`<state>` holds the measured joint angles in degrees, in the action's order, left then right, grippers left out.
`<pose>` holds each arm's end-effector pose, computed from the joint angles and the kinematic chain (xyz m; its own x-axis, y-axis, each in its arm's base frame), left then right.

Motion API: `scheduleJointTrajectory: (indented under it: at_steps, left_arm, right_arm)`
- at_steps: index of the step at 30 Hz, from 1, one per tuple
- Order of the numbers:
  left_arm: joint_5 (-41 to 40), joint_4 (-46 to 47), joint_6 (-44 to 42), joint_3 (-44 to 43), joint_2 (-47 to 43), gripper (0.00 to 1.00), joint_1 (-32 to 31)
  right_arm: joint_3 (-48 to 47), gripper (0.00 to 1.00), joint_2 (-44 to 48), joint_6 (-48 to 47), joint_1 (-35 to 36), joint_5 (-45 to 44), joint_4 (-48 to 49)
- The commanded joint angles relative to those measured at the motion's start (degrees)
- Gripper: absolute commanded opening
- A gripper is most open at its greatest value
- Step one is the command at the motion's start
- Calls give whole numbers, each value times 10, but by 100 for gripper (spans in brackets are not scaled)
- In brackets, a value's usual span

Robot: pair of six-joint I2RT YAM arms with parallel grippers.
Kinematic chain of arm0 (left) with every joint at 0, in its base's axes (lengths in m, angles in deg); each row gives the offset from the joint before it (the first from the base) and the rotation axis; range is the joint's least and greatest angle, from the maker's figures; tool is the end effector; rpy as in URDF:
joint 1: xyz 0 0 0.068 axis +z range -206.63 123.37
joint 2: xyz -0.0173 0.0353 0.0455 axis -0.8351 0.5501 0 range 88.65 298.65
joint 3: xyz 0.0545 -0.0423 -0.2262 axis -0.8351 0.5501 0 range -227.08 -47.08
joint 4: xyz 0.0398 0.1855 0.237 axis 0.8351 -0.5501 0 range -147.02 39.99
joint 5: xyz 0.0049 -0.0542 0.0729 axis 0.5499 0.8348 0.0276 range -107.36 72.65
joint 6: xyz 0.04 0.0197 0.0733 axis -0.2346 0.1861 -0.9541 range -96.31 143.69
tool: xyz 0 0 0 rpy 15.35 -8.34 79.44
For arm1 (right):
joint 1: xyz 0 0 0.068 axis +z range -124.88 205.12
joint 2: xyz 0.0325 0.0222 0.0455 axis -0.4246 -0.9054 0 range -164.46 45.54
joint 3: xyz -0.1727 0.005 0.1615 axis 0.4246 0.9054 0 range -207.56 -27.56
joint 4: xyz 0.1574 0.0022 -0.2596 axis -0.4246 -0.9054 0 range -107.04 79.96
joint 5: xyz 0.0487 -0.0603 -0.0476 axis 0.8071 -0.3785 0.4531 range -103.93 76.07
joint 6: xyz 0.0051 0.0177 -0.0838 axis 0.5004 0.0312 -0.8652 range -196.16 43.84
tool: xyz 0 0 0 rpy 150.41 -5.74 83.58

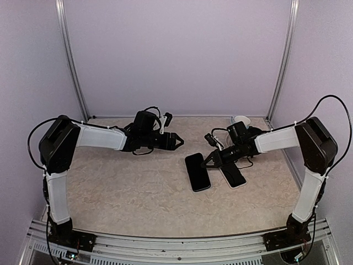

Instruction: Put the phone into the phone case

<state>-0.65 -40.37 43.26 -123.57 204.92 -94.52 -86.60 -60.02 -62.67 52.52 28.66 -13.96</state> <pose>0.3873 -0.3290 0.1037 -0.6360 0.0887 -0.7665 0.6065 0.6716 -0.4255 0.3370 0.2323 0.0627 -0.8339 -0.2387 -0.4976 -0.5418 0.5255 0.6559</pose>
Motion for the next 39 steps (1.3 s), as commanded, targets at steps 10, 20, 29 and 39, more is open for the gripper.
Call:
scheduleJointTrajectory:
  at_steps: [10,20,29,39]
  left_arm:
    - [-25,-22,6,7,-18,72,-5]
    - [-44,-33,2,13,-31,72,-5]
    - [-82,-35,-3,23,-54,73,-1]
    - [-361,12,-2,166,-213,84,53]
  right_arm:
    - [11,0,-32,24,-8,-166,-97]
    - [-1,24,-34,39,-7,-245,-134]
    - [-21,33,-11,27,-8,-230,-131]
    - [20,99,168,3,-30,-245,-27]
